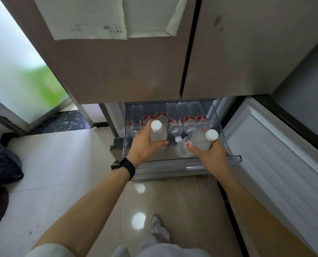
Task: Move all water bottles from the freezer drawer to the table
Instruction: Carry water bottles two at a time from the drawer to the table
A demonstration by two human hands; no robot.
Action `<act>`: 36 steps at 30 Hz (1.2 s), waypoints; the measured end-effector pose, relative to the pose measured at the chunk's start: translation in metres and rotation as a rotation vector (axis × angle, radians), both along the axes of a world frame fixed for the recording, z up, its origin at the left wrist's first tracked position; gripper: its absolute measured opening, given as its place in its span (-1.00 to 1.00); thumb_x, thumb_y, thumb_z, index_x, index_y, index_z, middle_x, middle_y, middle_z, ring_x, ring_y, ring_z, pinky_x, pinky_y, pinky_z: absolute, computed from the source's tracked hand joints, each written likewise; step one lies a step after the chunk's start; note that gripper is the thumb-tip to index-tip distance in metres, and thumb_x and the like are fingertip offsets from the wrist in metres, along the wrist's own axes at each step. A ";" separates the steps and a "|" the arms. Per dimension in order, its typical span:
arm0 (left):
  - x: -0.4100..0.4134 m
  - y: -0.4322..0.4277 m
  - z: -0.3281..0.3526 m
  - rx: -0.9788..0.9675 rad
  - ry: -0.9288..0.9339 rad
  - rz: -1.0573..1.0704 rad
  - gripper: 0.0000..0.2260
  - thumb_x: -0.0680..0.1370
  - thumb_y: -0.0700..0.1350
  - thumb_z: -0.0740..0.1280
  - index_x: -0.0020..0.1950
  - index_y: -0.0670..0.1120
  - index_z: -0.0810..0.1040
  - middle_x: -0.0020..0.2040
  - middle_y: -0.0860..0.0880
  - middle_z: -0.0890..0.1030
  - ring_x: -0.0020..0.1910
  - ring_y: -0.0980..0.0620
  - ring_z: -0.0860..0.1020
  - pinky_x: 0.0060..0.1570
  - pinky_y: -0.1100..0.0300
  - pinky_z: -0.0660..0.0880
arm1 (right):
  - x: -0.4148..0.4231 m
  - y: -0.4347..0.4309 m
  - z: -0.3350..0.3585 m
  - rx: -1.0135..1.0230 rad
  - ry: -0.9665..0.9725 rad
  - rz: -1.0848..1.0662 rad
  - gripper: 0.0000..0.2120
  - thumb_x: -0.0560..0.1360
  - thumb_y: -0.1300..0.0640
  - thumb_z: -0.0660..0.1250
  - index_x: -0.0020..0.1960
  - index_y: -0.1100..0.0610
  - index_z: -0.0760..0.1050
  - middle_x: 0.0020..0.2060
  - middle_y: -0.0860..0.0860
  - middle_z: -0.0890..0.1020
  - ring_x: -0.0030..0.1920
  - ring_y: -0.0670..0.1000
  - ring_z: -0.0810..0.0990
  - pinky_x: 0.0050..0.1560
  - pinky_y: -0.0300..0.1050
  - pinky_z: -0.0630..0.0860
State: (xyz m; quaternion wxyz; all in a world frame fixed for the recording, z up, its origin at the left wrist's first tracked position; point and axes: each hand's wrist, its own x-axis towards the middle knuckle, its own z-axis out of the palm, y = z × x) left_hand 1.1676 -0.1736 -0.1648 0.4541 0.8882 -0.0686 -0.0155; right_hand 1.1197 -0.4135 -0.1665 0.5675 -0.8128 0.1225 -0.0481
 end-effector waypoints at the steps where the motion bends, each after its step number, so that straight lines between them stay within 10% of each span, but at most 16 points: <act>1: -0.007 0.003 0.009 -0.013 -0.035 0.027 -0.37 0.38 0.08 0.60 0.31 0.16 0.33 0.21 0.08 0.56 0.19 0.02 0.52 0.19 0.04 0.50 | -0.009 0.000 0.008 0.020 -0.049 -0.014 -0.45 0.29 0.05 0.65 0.10 -0.34 0.45 -0.08 -0.43 0.61 -0.03 -0.48 0.52 -0.19 -0.56 0.44; 9: -0.112 0.029 0.067 0.016 -0.226 0.172 -0.37 0.37 0.14 0.60 0.32 0.16 0.37 0.17 0.16 0.56 0.14 0.09 0.53 0.12 0.17 0.51 | -0.092 0.000 0.057 0.082 -0.261 0.066 -0.43 0.25 -0.14 0.65 0.14 -0.35 0.44 0.04 -0.40 0.57 0.10 -0.34 0.54 -0.11 -0.49 0.51; 13: -0.197 0.040 0.073 -0.016 -0.241 0.271 -0.41 0.35 0.18 0.59 0.25 0.28 0.35 0.05 0.38 0.50 0.04 0.39 0.49 -0.13 0.57 0.39 | -0.153 0.009 0.064 0.077 -0.242 0.249 -0.39 0.24 -0.18 0.64 0.21 -0.27 0.46 0.05 -0.38 0.58 0.09 -0.31 0.57 -0.09 -0.41 0.55; 24: -0.472 0.096 0.010 0.068 0.052 0.567 -0.32 0.27 0.38 0.49 0.31 0.21 0.37 0.08 0.15 0.61 0.02 0.05 0.57 0.00 0.05 0.55 | -0.340 0.106 0.010 -0.105 0.030 0.814 -0.43 0.22 -0.14 0.62 0.14 -0.30 0.45 0.00 -0.36 0.59 0.02 -0.28 0.56 -0.04 -0.20 0.52; 36: -0.796 0.203 -0.004 0.060 0.081 1.152 -0.37 0.28 0.39 0.49 0.26 0.39 0.31 0.05 0.30 0.55 -0.01 0.22 0.52 -0.13 0.34 0.40 | -0.555 0.297 0.012 -0.192 0.038 1.372 -0.37 0.17 -0.24 0.58 0.17 -0.38 0.38 0.01 -0.32 0.59 0.01 -0.24 0.56 -0.12 -0.26 0.47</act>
